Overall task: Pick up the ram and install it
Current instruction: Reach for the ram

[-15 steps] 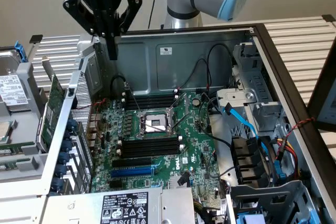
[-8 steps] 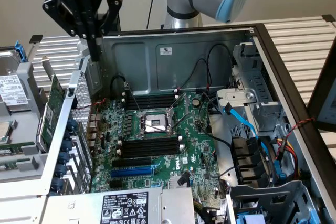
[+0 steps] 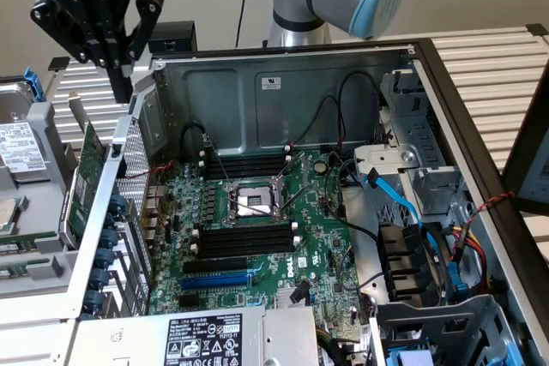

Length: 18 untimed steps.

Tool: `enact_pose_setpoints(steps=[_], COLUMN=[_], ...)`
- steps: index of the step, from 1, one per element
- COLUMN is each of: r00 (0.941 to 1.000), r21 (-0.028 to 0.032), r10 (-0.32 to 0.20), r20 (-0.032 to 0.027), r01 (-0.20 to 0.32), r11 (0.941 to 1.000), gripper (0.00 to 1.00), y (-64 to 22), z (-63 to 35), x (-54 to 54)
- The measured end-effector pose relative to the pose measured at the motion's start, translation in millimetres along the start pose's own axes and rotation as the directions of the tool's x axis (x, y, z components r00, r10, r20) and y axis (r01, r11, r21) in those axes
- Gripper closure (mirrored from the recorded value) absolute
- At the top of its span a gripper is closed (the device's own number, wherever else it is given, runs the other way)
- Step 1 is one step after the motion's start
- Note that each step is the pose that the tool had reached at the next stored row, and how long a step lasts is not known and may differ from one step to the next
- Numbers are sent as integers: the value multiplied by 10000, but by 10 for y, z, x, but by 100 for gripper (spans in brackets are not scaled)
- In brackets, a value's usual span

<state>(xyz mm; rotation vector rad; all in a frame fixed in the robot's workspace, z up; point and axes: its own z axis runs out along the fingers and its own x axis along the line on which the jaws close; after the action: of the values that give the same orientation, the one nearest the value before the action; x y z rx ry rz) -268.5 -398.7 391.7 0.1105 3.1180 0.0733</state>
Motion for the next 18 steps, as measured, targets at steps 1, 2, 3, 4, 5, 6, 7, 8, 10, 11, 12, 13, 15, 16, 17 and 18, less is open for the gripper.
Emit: enact_pose_setpoints(steps=[1, 2, 3, 4, 5, 6, 7, 8, 10, 11, 12, 13, 15, 16, 17, 18], r00=[10000, 10000, 10000, 10000, 10000, 10000, 10000, 10000, 10000, 10000, 10000, 10000, 10000, 10000, 10000, 9999], r21=[0, -1, -3, -5, -6, -8, -10, -13, -20, -24, -30, -35, -42, -44, -43, -44], r10=[-1, -2, -1, -1, 0, 0, -1, -1, 0, 0, 0, 0, 2, 3, 4, 6], r20=[0, -1, 0, 0, 0, -1, -1, 0, -3, -3, -5, -11, -36, -57, -84, -120], r01=[1, 2, 1, 1, 0, 0, 1, 1, 0, 0, 0, 0, -2, -3, -5, -6], r11=[10000, 10000, 10000, 10000, 10000, 10000, 10000, 10000, 10000, 10000, 10000, 10000, 10000, 10000, 10000, 10000], gripper=[90, 90, 90, 90, 90, 90, 90, 90, 90, 90, 90, 90, 90, 90, 90, 90], y=[-3, -7, -10, -13, -16, -20, -23, -26, -33, -36, -39, -43, -49, -53, -56, -59], z=[0, 0, 1, 1, 1, 2, 2, 3, 3, 4, 5, 5, 8, 11, 14, 18], x=[45, 89, 134, 179, 225, 270, 315, 361, 452, 498, 542, 588, 678, 723, 765, 806])
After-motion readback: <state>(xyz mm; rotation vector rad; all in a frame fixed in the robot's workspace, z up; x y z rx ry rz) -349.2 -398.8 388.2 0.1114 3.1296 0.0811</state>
